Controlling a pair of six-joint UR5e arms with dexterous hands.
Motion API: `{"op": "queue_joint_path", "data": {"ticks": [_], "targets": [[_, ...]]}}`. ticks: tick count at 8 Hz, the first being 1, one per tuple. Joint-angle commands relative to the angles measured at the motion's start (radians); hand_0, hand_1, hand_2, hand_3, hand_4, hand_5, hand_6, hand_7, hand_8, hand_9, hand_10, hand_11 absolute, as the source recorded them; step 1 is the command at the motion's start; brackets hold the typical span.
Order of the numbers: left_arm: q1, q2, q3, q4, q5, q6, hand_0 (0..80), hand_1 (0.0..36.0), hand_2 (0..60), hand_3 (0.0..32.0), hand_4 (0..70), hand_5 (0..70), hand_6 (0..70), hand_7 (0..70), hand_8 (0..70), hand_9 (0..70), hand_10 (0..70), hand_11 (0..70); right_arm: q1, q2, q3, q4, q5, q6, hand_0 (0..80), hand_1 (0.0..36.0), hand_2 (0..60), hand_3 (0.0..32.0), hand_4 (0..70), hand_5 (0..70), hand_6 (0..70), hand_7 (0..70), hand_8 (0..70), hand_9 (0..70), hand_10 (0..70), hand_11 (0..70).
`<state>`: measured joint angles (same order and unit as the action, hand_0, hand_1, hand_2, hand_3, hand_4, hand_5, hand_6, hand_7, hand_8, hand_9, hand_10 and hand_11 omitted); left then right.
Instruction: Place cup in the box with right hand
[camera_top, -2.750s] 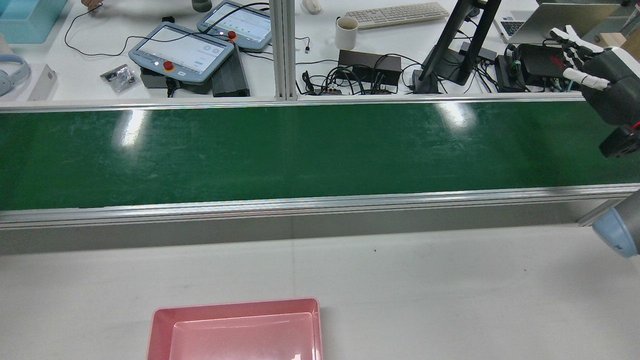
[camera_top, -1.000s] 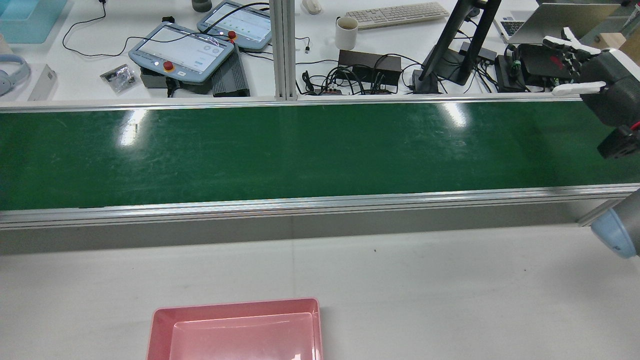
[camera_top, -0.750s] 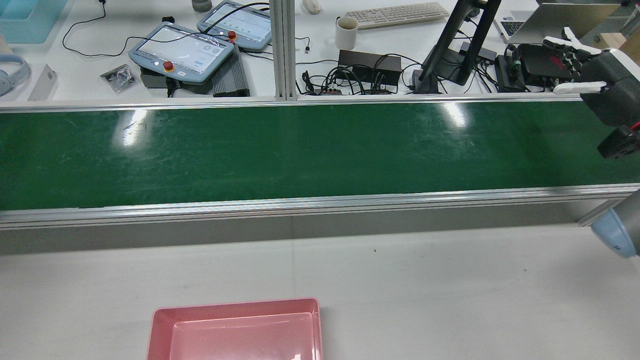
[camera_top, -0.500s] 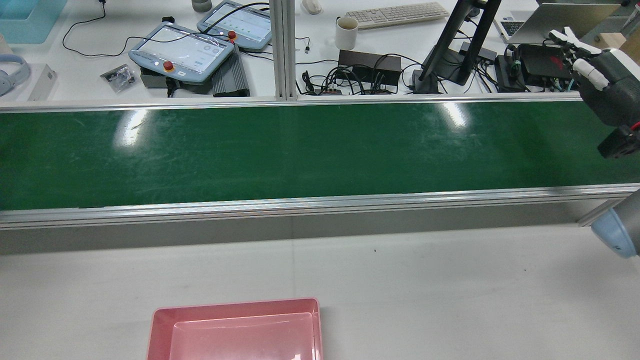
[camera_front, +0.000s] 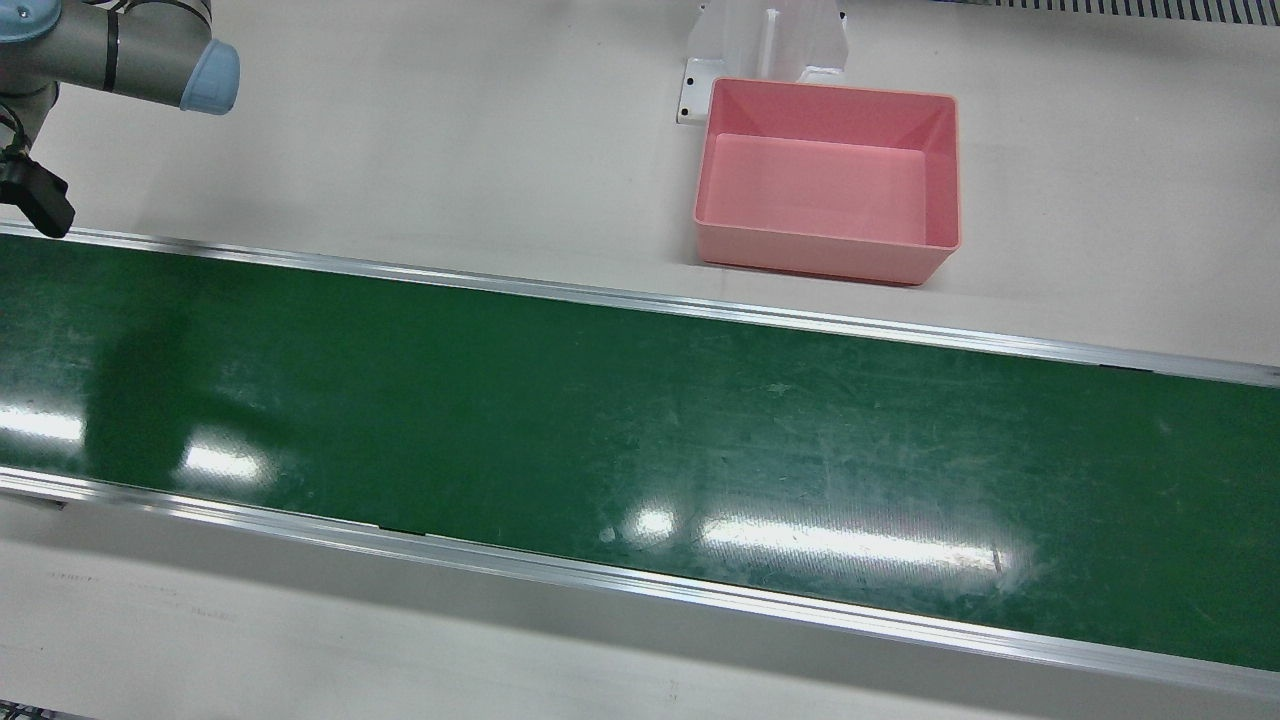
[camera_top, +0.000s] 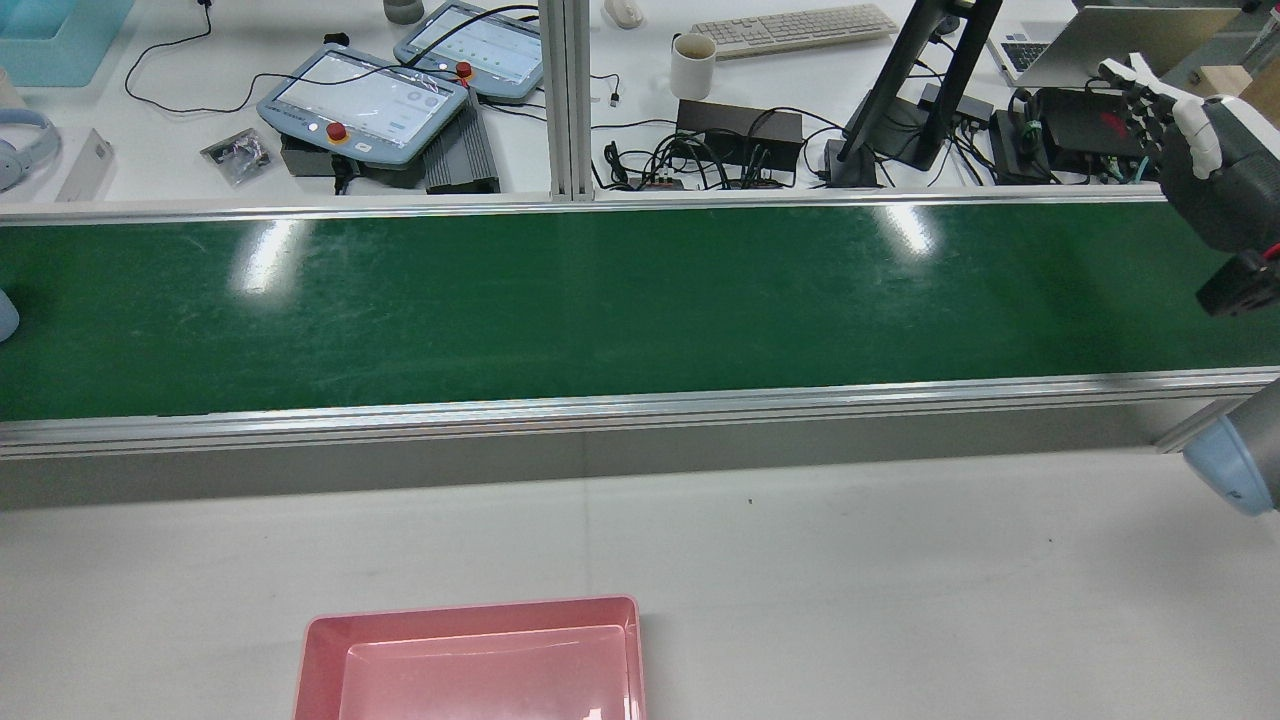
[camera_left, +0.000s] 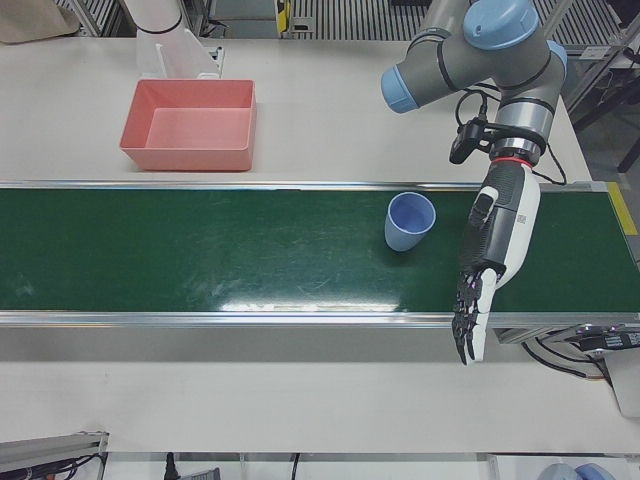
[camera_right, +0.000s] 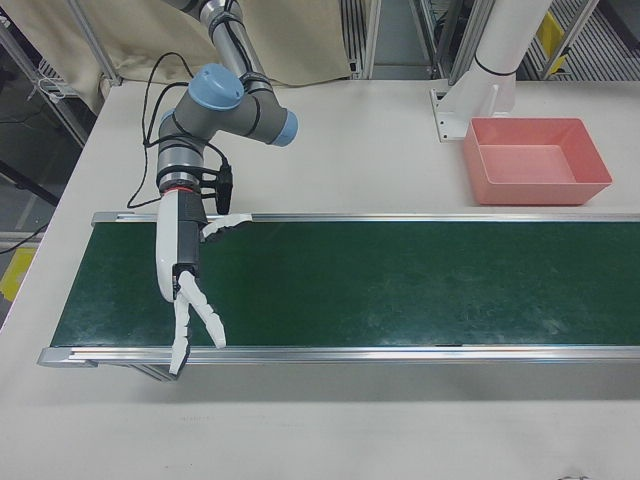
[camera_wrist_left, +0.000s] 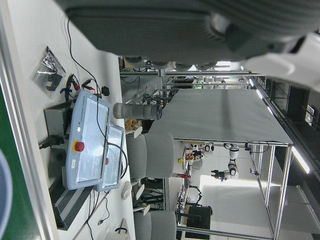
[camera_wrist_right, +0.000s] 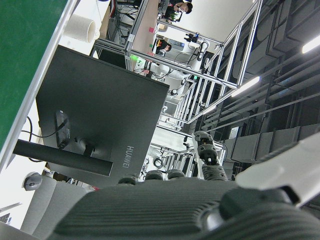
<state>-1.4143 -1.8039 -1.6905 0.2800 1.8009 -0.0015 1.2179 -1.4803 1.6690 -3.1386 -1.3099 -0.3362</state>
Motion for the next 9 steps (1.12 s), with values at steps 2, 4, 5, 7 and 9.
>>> {"op": "queue_joint_path", "data": {"ticks": [2, 4, 5, 7, 9], "targets": [[0.000, 0.000, 0.000, 0.001, 0.000, 0.000, 0.0, 0.0, 0.0, 0.0, 0.0, 0.0, 0.0, 0.0, 0.0, 0.0, 0.0, 0.0, 0.002, 0.000, 0.014, 0.000, 0.000, 0.002, 8.6, 3.4, 13.0, 0.0, 0.0, 0.0, 0.5, 1.0, 0.0, 0.9, 0.0, 0.0], [0.000, 0.000, 0.000, -0.001, 0.000, 0.000, 0.0, 0.0, 0.0, 0.0, 0.0, 0.0, 0.0, 0.0, 0.0, 0.0, 0.0, 0.0, 0.000, 0.000, 0.020, 0.000, 0.000, -0.001, 1.5, 2.5, 13.7, 0.0, 0.0, 0.0, 0.8, 4.2, 0.0, 0.0, 0.0, 0.0], [0.000, 0.000, 0.000, -0.001, 0.000, 0.000, 0.0, 0.0, 0.0, 0.0, 0.0, 0.0, 0.0, 0.0, 0.0, 0.0, 0.0, 0.0, 0.000, 0.000, 0.018, 0.000, 0.001, -0.001, 4.0, 2.8, 13.0, 0.0, 0.0, 0.0, 0.9, 4.2, 0.0, 1.2, 0.0, 0.0], [0.000, 0.000, 0.000, 0.001, 0.000, 0.000, 0.0, 0.0, 0.0, 0.0, 0.0, 0.0, 0.0, 0.0, 0.0, 0.0, 0.0, 0.0, 0.000, -0.002, 0.017, 0.000, 0.000, -0.001, 0.0, 2.6, 18.2, 0.0, 0.0, 0.0, 1.0, 5.8, 0.0, 2.2, 0.0, 0.0], [0.000, 0.000, 0.000, 0.001, 0.000, 0.000, 0.0, 0.0, 0.0, 0.0, 0.0, 0.0, 0.0, 0.0, 0.0, 0.0, 0.0, 0.0, -0.003, 0.000, 0.015, -0.001, 0.000, -0.003, 0.0, 0.4, 19.8, 0.0, 0.0, 0.0, 0.9, 6.6, 0.0, 1.2, 0.0, 0.0]]}}
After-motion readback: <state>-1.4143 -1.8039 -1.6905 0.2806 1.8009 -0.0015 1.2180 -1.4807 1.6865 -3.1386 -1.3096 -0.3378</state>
